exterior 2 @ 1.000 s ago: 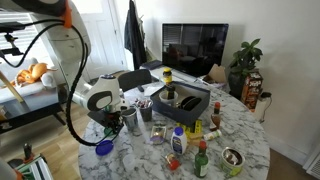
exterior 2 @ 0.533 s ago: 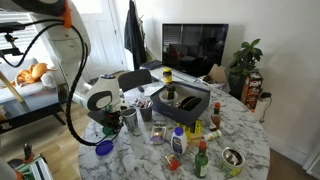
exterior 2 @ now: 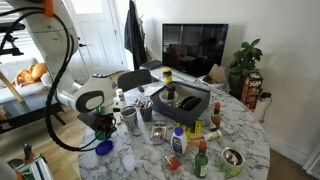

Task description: Put the green lid on top of the blue lid then stack them up together

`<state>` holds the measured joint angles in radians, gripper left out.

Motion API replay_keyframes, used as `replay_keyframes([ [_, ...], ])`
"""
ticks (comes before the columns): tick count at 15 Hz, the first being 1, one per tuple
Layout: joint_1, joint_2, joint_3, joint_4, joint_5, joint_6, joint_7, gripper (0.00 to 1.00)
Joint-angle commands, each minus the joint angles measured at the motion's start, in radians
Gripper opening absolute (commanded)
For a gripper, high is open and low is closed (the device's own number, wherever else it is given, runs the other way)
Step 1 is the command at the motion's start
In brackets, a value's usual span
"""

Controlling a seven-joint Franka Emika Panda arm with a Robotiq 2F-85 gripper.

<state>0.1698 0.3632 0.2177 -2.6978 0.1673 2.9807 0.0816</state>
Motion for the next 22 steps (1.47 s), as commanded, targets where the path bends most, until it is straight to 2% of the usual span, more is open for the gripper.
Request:
replay_keyframes([
  [1,0.045,-0.145,-0.021,-0.127,-0.006,-0.030,0.096,0.00],
  [2,0.078,-0.098,-0.062,-0.054,-0.034,-0.066,0.132,0.00],
  [5,0.125,-0.103,-0.116,-0.060,-0.061,-0.098,0.234,0.00],
  [8,0.142,-0.094,-0.144,-0.053,-0.079,-0.126,0.295,0.00],
  [14,0.107,-0.085,-0.118,-0.051,-0.055,-0.201,0.276,0.00],
  [22,0.123,-0.044,-0.167,-0.051,-0.070,-0.217,0.371,0.00],
])
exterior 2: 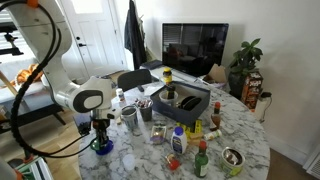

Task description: Put the green lid on top of the blue lid then stack them up together

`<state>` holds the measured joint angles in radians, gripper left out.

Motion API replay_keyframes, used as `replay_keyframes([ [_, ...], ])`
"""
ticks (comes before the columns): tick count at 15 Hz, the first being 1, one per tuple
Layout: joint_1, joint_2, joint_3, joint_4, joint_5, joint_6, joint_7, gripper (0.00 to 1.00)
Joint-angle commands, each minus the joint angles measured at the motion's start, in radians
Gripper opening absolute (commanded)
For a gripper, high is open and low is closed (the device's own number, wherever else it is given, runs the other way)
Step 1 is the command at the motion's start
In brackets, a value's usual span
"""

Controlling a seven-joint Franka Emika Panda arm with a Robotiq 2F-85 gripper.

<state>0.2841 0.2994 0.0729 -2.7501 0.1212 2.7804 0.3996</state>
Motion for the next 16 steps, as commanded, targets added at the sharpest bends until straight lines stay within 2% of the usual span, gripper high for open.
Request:
replay_keyframes([
  [1,0.013,0.026,-0.031,0.001,-0.025,-0.017,0.067,0.00],
  [11,0.038,0.061,-0.080,0.004,-0.023,0.013,0.156,0.00],
  [16,0.088,0.045,-0.129,0.009,-0.062,0.020,0.233,0.00],
])
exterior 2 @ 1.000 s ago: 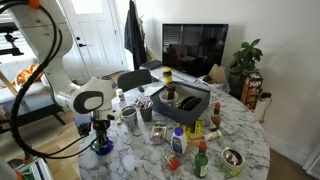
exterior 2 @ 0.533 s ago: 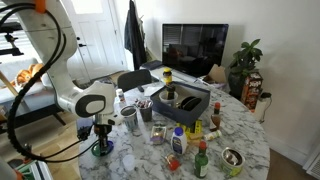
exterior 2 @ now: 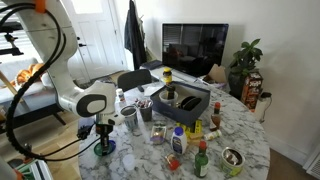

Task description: Put the green lid on top of the blue lid then stack them up together

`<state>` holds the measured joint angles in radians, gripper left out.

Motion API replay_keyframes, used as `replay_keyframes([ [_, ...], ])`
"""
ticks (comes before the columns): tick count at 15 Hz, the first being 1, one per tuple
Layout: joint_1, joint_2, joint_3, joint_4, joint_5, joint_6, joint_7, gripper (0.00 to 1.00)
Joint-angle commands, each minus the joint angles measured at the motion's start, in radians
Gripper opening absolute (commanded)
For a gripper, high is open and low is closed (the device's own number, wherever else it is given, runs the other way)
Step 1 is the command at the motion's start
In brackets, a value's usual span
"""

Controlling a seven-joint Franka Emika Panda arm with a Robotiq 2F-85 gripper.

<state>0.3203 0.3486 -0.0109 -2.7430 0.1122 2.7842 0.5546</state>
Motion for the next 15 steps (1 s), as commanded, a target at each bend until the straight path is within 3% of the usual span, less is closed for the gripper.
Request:
replay_keyframes([
  [1,0.068,-0.019,-0.063,-0.011,-0.074,0.020,0.105,0.00],
  [8,0.128,-0.042,-0.139,-0.015,-0.221,0.042,0.251,0.00],
  [15,0.095,-0.026,-0.100,0.000,-0.226,0.032,0.235,0.00],
])
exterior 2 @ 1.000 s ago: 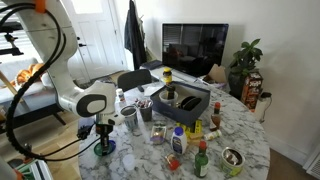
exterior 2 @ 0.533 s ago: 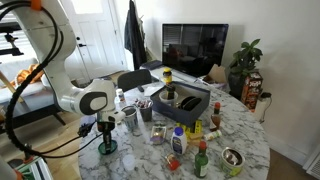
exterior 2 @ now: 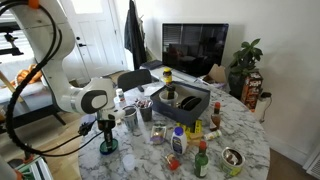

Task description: Put the green lid on top of the blue lid then stack them up together

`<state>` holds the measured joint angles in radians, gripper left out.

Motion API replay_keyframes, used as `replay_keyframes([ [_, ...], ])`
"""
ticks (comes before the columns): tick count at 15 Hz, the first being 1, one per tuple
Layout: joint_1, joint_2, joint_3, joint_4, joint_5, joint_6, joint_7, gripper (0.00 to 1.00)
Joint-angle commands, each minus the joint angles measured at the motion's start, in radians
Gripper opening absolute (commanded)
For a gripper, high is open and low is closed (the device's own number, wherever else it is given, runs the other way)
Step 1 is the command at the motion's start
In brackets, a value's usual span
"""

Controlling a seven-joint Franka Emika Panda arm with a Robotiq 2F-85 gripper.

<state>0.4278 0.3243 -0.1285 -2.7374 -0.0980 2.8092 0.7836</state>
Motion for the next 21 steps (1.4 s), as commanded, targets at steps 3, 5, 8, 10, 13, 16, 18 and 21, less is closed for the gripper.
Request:
replay_keyframes([
  [3,-0.023,-0.003,0.036,-0.005,-0.008,0.005,-0.008,0.00],
  [5,-0.027,-0.001,0.042,-0.003,-0.006,-0.006,-0.010,0.27],
  [8,-0.022,-0.013,0.034,-0.009,-0.016,-0.012,-0.003,0.37],
  [10,-0.017,-0.024,0.023,-0.017,-0.024,-0.013,0.006,0.53],
  [13,-0.037,-0.023,0.034,-0.024,-0.006,0.005,-0.012,0.75],
  [16,-0.077,0.004,0.063,-0.017,0.018,0.037,-0.054,0.97],
  [18,-0.105,0.018,0.080,-0.017,0.033,0.069,-0.091,0.74],
  [21,-0.149,0.056,0.108,-0.004,0.069,0.137,-0.158,0.53],
])
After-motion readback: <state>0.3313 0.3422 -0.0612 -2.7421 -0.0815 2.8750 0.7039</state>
